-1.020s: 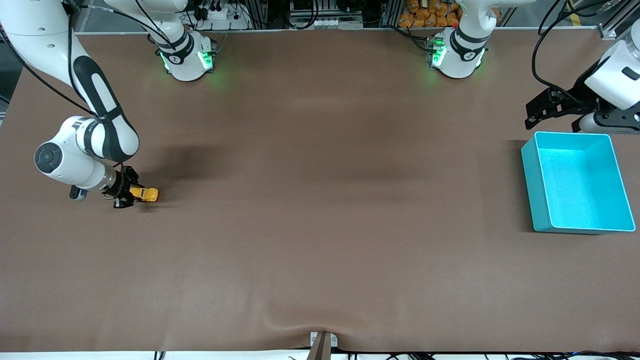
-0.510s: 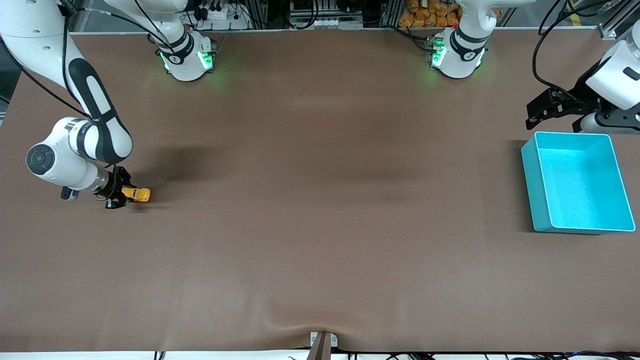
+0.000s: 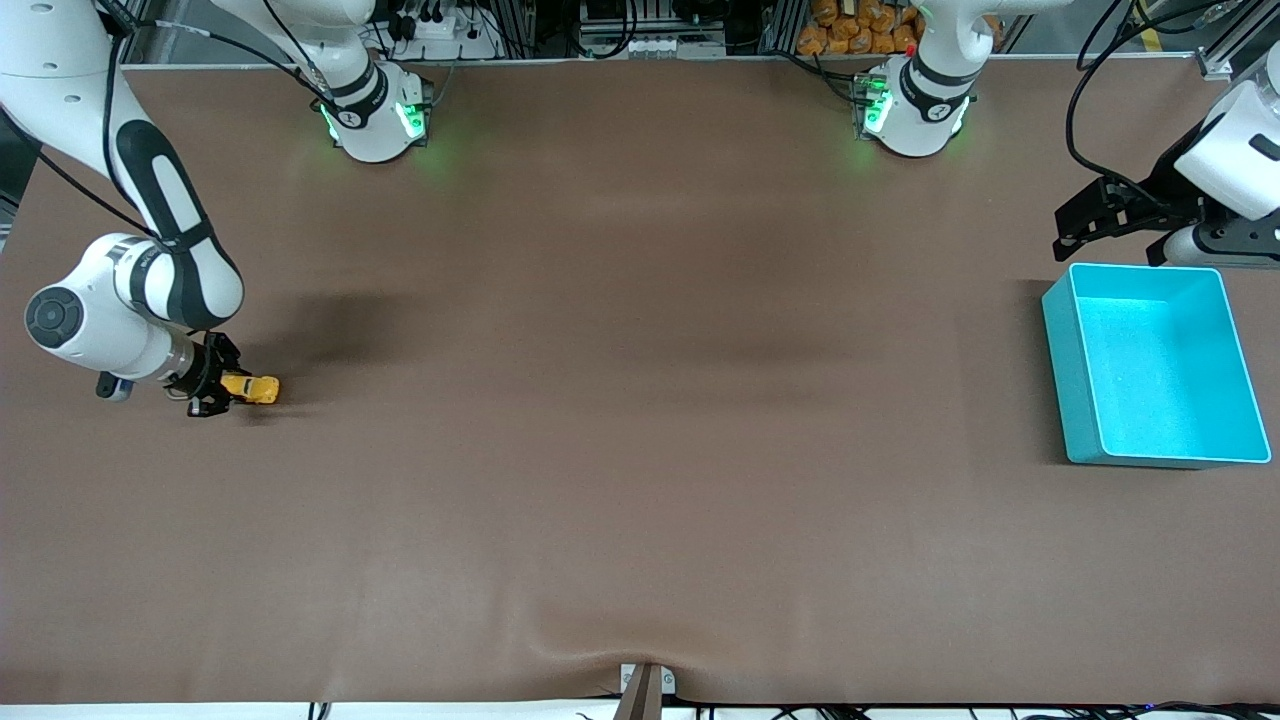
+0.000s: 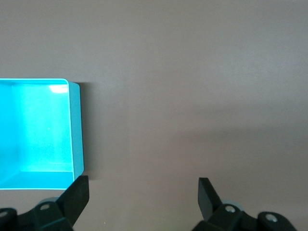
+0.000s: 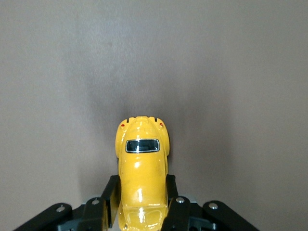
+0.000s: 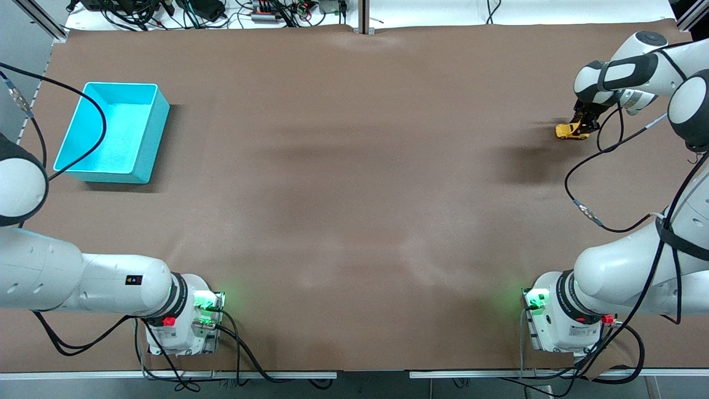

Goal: Wind and store yellow beetle car
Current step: 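Drag the held car backward along the table with the right gripper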

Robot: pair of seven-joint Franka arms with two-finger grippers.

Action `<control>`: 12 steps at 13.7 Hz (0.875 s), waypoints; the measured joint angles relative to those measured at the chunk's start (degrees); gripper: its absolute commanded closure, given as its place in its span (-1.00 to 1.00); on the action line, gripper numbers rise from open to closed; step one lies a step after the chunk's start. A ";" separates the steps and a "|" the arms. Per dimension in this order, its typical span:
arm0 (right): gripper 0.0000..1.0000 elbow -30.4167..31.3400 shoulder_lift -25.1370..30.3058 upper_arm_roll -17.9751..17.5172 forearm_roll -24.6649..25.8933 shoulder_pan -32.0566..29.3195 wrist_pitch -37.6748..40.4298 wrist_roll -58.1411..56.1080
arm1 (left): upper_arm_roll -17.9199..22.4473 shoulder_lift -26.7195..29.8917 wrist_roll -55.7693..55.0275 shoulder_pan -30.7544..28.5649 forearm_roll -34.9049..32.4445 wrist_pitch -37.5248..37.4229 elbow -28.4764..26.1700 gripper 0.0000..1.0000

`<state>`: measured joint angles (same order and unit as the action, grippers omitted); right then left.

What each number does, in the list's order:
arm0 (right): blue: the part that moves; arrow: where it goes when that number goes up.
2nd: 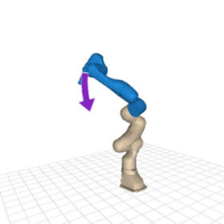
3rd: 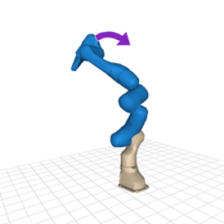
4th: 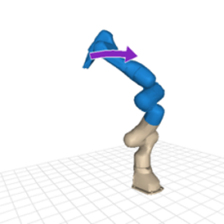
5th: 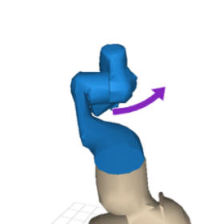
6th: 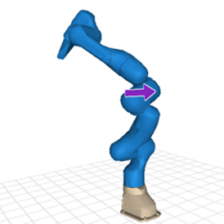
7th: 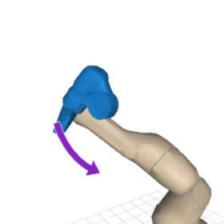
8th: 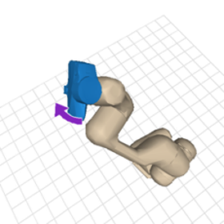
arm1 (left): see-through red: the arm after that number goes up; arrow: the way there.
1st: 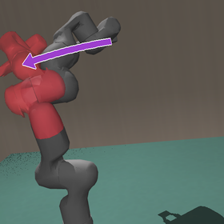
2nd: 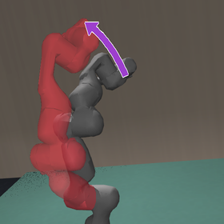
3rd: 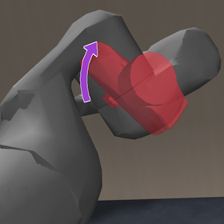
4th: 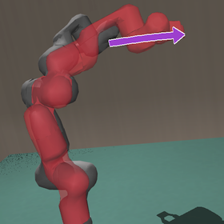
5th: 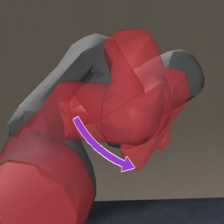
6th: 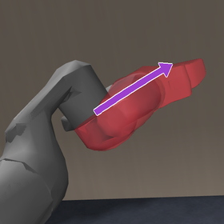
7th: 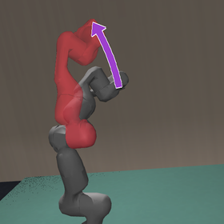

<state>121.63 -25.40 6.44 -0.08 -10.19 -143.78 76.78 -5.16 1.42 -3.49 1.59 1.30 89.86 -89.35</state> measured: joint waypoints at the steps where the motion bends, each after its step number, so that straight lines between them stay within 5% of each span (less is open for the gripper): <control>1: 0.81 -0.13 -0.12 0.00 0.19 -0.74 -0.31 -0.64 | 0.01 0.00 0.00 0.00 0.00 0.02 0.00 -1.00; 12: 0.85 -3.13 -2.19 0.06 1.16 -6.98 -1.58 -8.79 | 0.13 -0.02 0.00 -0.03 0.00 0.04 0.00 -1.00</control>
<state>118.49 -27.60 6.50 1.09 -17.17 -145.36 67.99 -5.03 1.40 -3.49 1.57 1.30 89.89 -89.35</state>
